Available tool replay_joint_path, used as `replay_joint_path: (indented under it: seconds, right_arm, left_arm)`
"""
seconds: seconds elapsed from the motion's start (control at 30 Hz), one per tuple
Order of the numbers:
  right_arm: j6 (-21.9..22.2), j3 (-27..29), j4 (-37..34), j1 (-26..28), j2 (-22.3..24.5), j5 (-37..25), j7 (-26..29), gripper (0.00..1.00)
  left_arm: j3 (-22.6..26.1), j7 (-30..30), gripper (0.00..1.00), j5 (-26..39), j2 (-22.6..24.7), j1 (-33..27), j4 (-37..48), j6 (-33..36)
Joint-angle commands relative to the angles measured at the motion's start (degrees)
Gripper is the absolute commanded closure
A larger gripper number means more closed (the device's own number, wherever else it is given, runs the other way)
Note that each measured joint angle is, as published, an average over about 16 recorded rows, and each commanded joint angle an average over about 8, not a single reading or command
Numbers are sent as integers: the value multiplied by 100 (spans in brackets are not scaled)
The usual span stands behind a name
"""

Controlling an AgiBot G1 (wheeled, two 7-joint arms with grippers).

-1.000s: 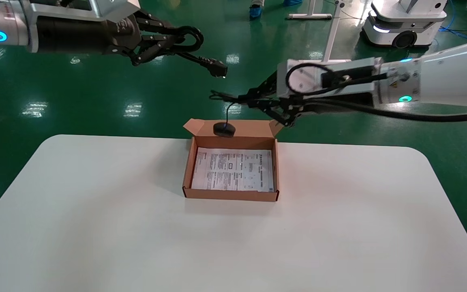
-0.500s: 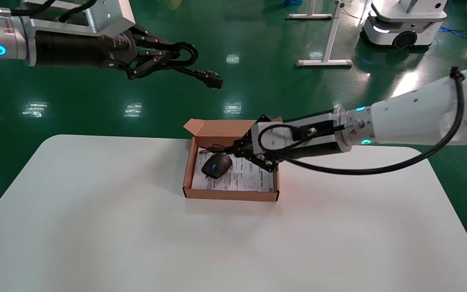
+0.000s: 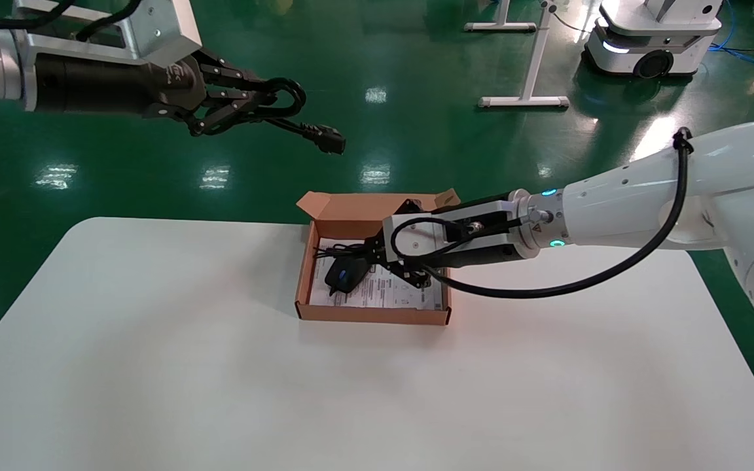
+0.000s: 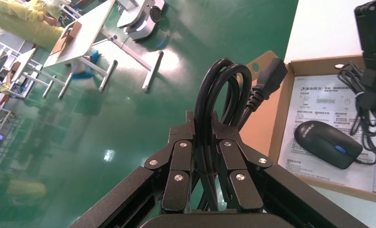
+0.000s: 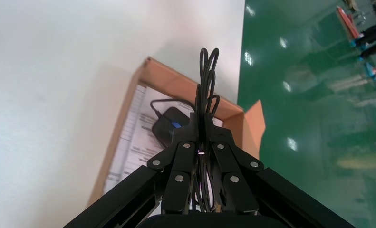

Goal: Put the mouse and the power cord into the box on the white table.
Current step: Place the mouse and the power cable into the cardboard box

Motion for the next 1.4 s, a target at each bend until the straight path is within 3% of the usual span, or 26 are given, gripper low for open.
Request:
replay_joint_path:
  seconds: [0.03, 0.1, 0.3, 0.37, 0.9, 1.2, 1.4]
  right_arm:
    - [88, -17, 39, -12, -11, 11, 37, 100]
    - [179, -53, 80, -16, -15, 11, 92, 90]
    - [345, -183, 209, -35, -18, 11, 250, 15]
    - [373, -220, 245, -43, -15, 26, 290, 0]
    - [455, -421, 283, 78, 111, 224, 372, 0]
    - [190, -375, -217, 611, 993, 266, 243, 0]
    - [19, -427, -431, 715, 1462, 178, 176, 0]
  left_arm:
    - [10, 14, 100, 15, 8, -17, 30, 5]
    - [20, 31, 100, 29, 20, -17, 51, 9]
    - [45, 70, 100, 63, 42, -9, 113, 41]
    - [56, 77, 100, 78, 48, -3, 134, 59]
    - [107, 133, 100, 135, 226, 228, 329, 208]
    - [125, 128, 100, 135, 861, 715, 465, 279]
    - [86, 186, 100, 78, 1323, 1124, 560, -429]
